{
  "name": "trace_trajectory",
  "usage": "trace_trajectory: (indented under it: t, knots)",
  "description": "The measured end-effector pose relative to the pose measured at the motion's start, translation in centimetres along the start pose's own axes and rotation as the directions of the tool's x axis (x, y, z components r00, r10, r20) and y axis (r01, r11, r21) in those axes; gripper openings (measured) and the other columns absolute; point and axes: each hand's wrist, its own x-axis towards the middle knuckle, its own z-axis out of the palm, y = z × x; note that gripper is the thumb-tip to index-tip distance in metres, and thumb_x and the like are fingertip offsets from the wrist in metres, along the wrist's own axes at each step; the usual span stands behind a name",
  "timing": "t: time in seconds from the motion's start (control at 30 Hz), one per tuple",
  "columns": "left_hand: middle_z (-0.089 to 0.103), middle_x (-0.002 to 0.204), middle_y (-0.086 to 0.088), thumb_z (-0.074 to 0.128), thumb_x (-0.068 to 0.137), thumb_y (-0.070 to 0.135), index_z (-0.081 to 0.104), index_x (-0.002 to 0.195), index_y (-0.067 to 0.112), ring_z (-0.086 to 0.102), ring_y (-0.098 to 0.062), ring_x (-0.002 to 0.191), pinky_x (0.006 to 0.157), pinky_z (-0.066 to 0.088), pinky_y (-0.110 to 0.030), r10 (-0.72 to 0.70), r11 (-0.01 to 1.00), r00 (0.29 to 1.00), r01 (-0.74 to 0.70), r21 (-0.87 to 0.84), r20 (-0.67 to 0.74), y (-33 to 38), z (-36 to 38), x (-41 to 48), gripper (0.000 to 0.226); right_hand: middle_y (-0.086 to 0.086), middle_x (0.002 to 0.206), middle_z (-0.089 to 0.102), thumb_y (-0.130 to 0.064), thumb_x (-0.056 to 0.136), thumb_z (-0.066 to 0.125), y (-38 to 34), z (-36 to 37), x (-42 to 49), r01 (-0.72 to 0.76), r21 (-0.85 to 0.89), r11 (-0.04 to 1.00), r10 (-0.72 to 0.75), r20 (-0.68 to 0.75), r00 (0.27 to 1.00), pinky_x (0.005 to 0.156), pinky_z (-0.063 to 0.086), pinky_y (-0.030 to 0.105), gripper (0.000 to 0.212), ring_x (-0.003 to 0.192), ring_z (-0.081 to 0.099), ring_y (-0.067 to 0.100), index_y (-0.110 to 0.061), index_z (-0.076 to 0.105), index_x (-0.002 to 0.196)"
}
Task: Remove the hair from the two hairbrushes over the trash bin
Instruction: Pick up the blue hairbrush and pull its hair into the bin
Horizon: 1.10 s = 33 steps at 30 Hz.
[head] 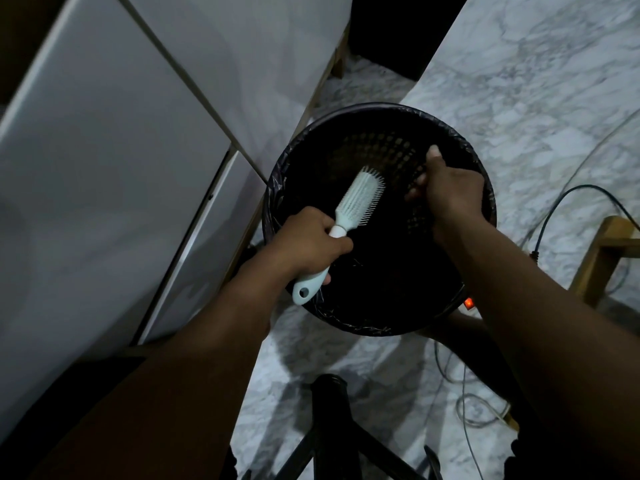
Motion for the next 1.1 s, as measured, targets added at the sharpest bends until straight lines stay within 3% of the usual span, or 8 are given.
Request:
trace_trajectory:
  t: [0.27, 0.37, 0.47, 0.53, 0.63, 0.87, 0.97, 1.1]
  knots:
    - [0.070, 0.079, -0.009, 0.074, 0.091, 0.024, 0.067, 0.103, 0.007, 0.066, -0.017, 0.042, 0.040, 0.052, -0.024, 0.009, 0.990, 0.989, 0.011, 0.138, -0.149, -1.0, -0.1, -0.2, 0.022, 0.002, 0.055, 0.063, -0.024, 0.093, 0.068, 1.6, 1.0, -1.0, 0.178, -0.321, 0.930, -0.112, 0.212, 0.971, 0.048, 0.050, 0.025, 0.023, 0.045, 0.065, 0.012, -0.015, 0.066, 0.072]
    - [0.073, 0.089, -0.009, 0.076, 0.086, 0.027, 0.069, 0.100, 0.008, 0.069, -0.021, 0.060, 0.062, 0.062, -0.035, 0.070, 0.977, 0.972, -0.022, 0.214, -0.224, -1.3, -0.1, -0.9, 0.025, 0.003, 0.054, 0.066, -0.037, 0.092, 0.068, 1.1, 0.9, -1.9, 0.265, -0.390, 0.882, -0.200, 0.201, 0.959, 0.051, 0.051, 0.022, 0.037, 0.044, 0.064, 0.014, -0.012, 0.066, 0.065]
    - [0.071, 0.092, -0.010, 0.078, 0.085, 0.025, 0.065, 0.095, 0.009, 0.072, -0.027, 0.069, 0.066, 0.064, -0.043, 0.096, 0.983, 0.955, -0.048, 0.176, -0.280, -1.1, 0.1, -2.2, 0.023, 0.006, 0.092, 0.073, -0.028, 0.089, 0.072, 0.7, 0.7, -2.9, 0.340, -0.526, 0.780, -0.195, 0.311, 0.930, 0.083, 0.056, 0.032, 0.014, 0.082, 0.069, 0.018, -0.019, 0.069, 0.099]
    - [0.070, 0.089, -0.010, 0.078, 0.085, 0.024, 0.063, 0.092, 0.008, 0.072, -0.028, 0.063, 0.059, 0.064, -0.041, 0.097, 0.987, 0.949, -0.053, 0.151, -0.299, -0.5, 0.2, -3.2, 0.022, 0.010, 0.117, 0.071, -0.030, 0.086, 0.074, 0.0, 0.2, -3.8, 0.343, -0.610, 0.715, -0.156, 0.339, 0.928, 0.098, 0.050, 0.033, 0.041, 0.110, 0.066, 0.026, -0.017, 0.064, 0.123]
    - [0.073, 0.088, -0.011, 0.079, 0.083, 0.032, 0.063, 0.079, 0.016, 0.072, -0.030, 0.072, 0.065, 0.060, -0.037, 0.130, 0.981, 0.933, -0.072, 0.178, -0.336, 1.2, -0.3, -5.0, 0.024, 0.014, 0.132, 0.065, -0.035, 0.088, 0.072, -2.5, -1.2, -5.8, 0.400, -0.680, 0.615, -0.102, 0.434, 0.895, 0.099, 0.046, 0.033, 0.049, 0.123, 0.060, 0.032, -0.011, 0.062, 0.130]
    - [0.055, 0.067, -0.006, 0.074, 0.080, 0.044, 0.048, 0.058, 0.017, 0.067, -0.033, 0.080, 0.062, 0.039, -0.027, 0.270, 0.948, 0.811, -0.130, 0.289, -0.520, 8.9, -3.2, -13.3, 0.044, 0.017, 0.104, 0.069, -0.033, 0.094, 0.067, -13.4, -5.5, -12.8, 0.587, -0.696, 0.413, -0.156, 0.581, 0.799, 0.075, 0.056, 0.037, 0.031, 0.089, 0.066, 0.030, -0.004, 0.070, 0.104]
    - [0.046, 0.054, -0.009, 0.075, 0.083, 0.041, 0.042, 0.051, 0.017, 0.064, -0.032, 0.071, 0.047, 0.030, -0.026, 0.369, 0.919, 0.743, -0.201, 0.339, -0.558, 12.4, -4.7, -18.3, 0.051, 0.018, 0.103, 0.069, -0.029, 0.093, 0.066, -18.6, -7.6, -17.3, 0.636, -0.635, 0.438, -0.276, 0.579, 0.768, 0.074, 0.059, 0.041, 0.028, 0.093, 0.069, 0.034, -0.007, 0.066, 0.109]
    - [0.048, 0.054, -0.004, 0.078, 0.080, 0.040, 0.053, 0.056, 0.011, 0.060, -0.028, 0.065, 0.047, 0.031, -0.026, 0.466, 0.880, 0.638, -0.265, 0.394, -0.613, 16.5, -6.4, -25.2, 0.045, 0.015, 0.075, 0.063, -0.029, 0.093, 0.066, -24.3, -10.5, -23.9, 0.706, -0.588, 0.394, -0.385, 0.592, 0.708, 0.055, 0.046, 0.032, 0.025, 0.065, 0.057, 0.028, -0.008, 0.063, 0.080]
